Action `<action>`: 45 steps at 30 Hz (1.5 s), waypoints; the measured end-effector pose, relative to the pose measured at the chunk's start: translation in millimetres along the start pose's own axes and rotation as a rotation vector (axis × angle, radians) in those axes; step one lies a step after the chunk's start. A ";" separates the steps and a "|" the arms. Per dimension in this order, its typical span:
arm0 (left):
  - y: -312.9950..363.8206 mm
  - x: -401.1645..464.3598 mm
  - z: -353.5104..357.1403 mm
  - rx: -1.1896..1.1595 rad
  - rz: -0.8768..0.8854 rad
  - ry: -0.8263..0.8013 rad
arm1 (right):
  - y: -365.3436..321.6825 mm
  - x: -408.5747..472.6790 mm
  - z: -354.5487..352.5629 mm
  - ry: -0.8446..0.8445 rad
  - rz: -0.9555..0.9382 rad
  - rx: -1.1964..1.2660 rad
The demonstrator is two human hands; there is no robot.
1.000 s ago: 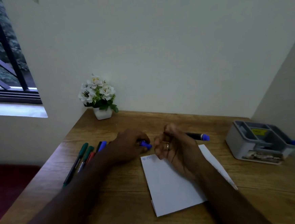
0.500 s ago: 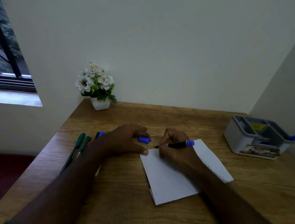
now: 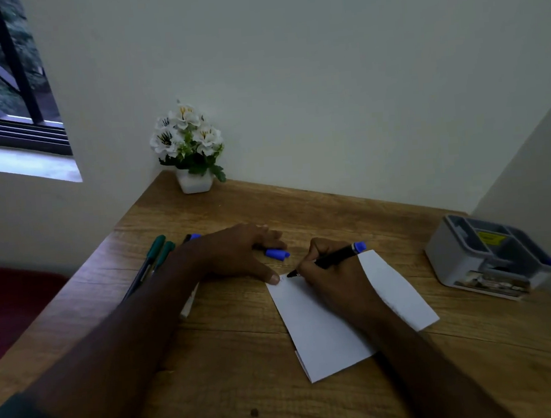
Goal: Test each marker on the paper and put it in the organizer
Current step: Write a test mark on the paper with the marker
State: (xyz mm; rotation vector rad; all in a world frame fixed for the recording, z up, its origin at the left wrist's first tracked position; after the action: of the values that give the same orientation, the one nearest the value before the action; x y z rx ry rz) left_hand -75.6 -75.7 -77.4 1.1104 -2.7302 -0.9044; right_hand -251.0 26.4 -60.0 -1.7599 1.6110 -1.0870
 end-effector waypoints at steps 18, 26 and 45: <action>5.7 -1.4 -1.4 0.004 -0.013 -0.012 | 5.4 4.1 5.9 -0.001 -0.040 -0.022; 8.6 -3.6 -2.2 -0.010 -0.012 -0.010 | 9.1 6.9 6.9 0.027 -0.046 0.007; 9.5 -4.4 -3.4 0.003 -0.018 -0.017 | 7.4 6.1 5.4 0.041 -0.024 -0.015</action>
State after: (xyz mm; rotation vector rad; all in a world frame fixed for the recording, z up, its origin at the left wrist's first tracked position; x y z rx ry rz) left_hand -77.4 -69.1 -68.8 1.1346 -2.7403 -0.9174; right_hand -250.9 18.4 -67.6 -1.7820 1.6301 -1.1317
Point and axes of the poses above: each hand's wrist, its own x-axis towards the middle knuckle, its own z-axis out of the palm, y = z × x, the point moved 3 cm from there along x, towards the middle knuckle, and after that the axes turned 1 degree about z, right-handed, at the moved point
